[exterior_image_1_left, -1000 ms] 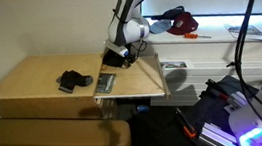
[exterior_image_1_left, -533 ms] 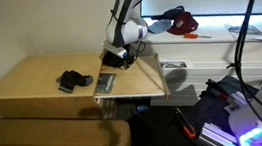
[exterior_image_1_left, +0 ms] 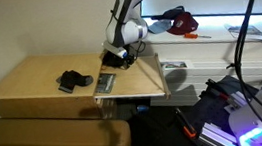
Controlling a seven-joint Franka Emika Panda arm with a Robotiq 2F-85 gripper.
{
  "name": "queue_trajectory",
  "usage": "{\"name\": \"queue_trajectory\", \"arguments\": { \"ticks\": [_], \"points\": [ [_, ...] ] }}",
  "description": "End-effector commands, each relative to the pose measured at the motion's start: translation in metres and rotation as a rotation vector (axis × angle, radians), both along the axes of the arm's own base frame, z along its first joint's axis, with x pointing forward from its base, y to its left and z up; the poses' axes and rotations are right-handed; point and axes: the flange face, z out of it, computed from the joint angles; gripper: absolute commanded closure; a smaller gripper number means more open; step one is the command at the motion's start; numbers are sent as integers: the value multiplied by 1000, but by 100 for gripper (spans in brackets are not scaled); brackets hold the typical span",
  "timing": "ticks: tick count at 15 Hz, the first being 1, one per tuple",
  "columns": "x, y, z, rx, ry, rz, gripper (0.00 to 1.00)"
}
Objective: Put the black bowl on the top of the dresser
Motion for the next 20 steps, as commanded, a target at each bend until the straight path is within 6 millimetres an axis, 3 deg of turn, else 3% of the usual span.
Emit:
{"name": "queue_trajectory", "arguments": {
  "ticks": [1, 4, 5, 6, 16, 17, 20],
  "points": [
    [-6, -7, -5, -8, 19, -7, 0],
    [-1, -4, -1, -3, 5, -3, 0],
    [-1, -4, -1, -3, 5, -3, 8],
    [-1, -4, -2, -1, 3, -4, 26],
    [-1, -11, 1, 8, -19, -21, 96],
    [-1, -12, 1, 6, -22, -25, 100],
    [2, -17, 10, 5, -49, -36, 97]
  ]
}}
